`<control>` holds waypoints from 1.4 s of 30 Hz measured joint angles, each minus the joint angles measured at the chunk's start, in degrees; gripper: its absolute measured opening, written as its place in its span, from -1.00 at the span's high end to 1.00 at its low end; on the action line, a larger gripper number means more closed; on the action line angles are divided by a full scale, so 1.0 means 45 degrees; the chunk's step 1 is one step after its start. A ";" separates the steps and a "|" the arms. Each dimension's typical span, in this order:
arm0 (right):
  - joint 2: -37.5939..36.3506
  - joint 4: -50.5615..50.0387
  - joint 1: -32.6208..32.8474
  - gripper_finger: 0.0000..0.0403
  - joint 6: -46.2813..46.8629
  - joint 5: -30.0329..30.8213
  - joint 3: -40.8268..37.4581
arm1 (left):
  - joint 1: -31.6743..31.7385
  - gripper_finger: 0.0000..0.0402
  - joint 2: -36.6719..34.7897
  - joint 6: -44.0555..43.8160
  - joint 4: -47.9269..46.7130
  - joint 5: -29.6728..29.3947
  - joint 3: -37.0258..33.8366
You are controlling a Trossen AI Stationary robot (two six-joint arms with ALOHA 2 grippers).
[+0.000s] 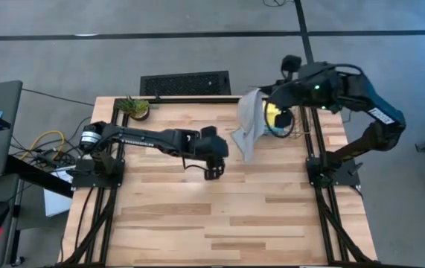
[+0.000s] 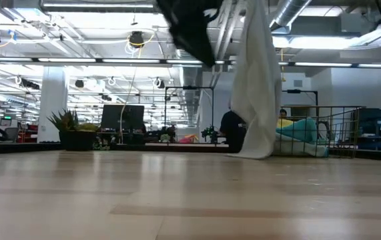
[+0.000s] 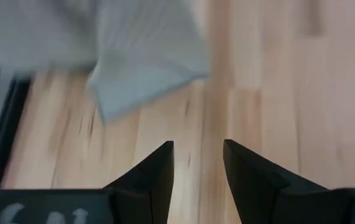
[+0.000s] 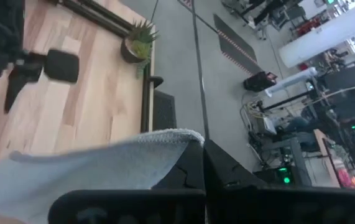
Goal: Fold microfiber towels
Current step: Fold the gray microfiber cloth
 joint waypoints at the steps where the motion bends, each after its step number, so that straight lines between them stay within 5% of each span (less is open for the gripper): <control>1: -0.0052 -0.0158 -0.0047 0.98 0.0068 -0.0017 0.0152 | 0.0093 0.34 0.0058 0.0638 0.0583 0.0357 0.0000; 7: -0.0329 -0.0930 -0.0049 0.98 0.0652 -0.0037 0.0659 | 0.0991 0.34 0.0329 0.3045 0.4157 0.2396 0.0034; 14: -0.0379 -0.1307 -0.0039 0.98 0.0930 -0.0039 0.0689 | 0.1963 0.34 0.0357 0.3746 0.5928 0.2740 0.0005; 20: -0.0305 -0.1363 -0.0039 0.98 0.0928 -0.0039 0.0684 | 0.2649 0.34 0.0357 0.3424 0.5955 0.6007 0.0005; 28: -0.0305 -0.1362 -0.0039 0.97 0.0933 -0.0029 0.0684 | 0.2681 0.34 0.0357 0.4084 0.6013 0.7111 0.0005; 42: -0.0305 -0.1392 -0.0064 0.97 0.1030 0.0002 0.0669 | 0.2681 0.34 0.1982 0.4168 0.5881 0.6685 0.0014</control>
